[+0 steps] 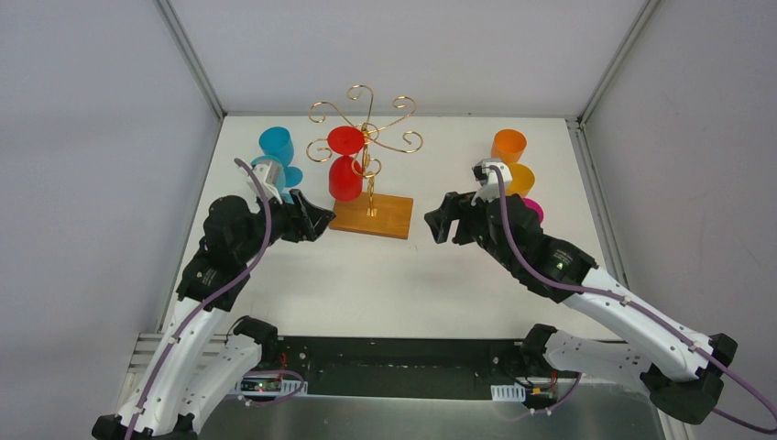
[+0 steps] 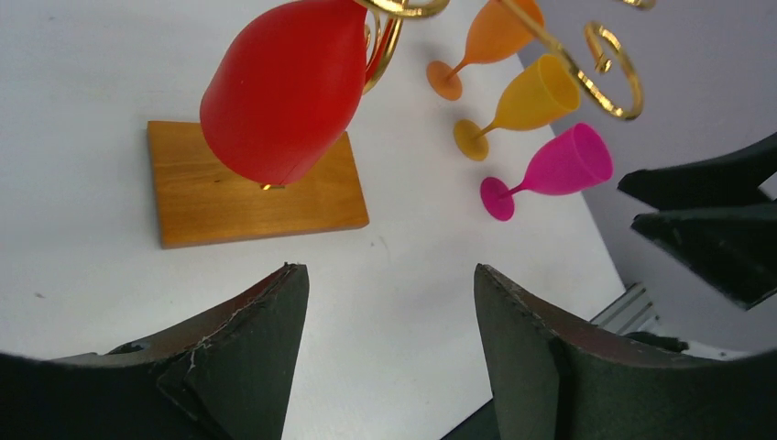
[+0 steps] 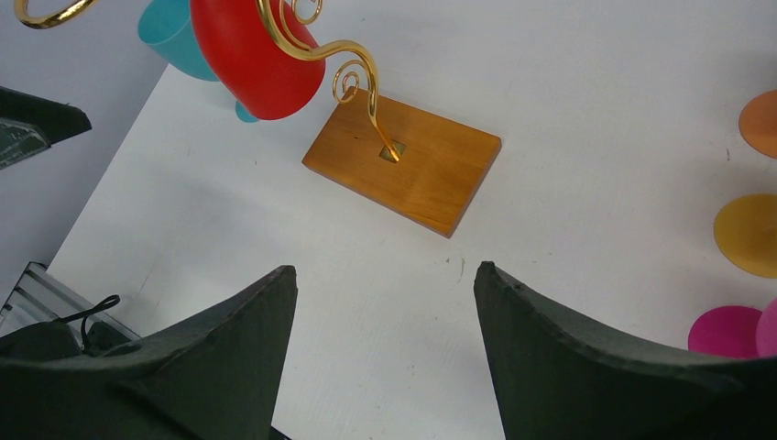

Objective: Take the wine glass off the wine glass rack
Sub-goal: Adjust the wine rack at the center of the board.

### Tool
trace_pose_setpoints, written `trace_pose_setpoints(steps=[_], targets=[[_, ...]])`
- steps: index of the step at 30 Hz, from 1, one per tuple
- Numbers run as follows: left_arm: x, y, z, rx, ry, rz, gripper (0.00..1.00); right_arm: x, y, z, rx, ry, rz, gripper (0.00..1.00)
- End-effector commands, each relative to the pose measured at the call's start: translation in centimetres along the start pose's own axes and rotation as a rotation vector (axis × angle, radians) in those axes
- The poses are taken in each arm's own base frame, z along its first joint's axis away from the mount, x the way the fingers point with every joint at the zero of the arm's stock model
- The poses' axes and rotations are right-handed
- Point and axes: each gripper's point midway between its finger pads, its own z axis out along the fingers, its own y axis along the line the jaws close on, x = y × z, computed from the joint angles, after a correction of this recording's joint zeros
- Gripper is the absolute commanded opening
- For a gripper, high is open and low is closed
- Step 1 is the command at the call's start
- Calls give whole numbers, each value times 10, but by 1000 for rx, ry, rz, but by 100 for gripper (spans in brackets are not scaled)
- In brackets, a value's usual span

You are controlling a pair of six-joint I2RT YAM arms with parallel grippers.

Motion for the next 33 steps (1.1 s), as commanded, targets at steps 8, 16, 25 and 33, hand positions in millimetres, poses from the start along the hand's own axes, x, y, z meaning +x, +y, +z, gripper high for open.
trace_pose_setpoints(steps=[8, 16, 25, 33], targets=[[-45, -43, -2, 78, -106, -366, 67, -12, 6, -2, -35, -58, 42, 74], [-62, -50, -2, 76, -162, -559, 66, -21, 11, -2, -48, -85, 72, 74], [-80, -49, 22, 49, -208, -801, 63, -27, 14, 1, -47, -99, 91, 74], [-79, -60, 46, -3, -225, -890, 62, -25, 12, 2, -42, -103, 95, 74]])
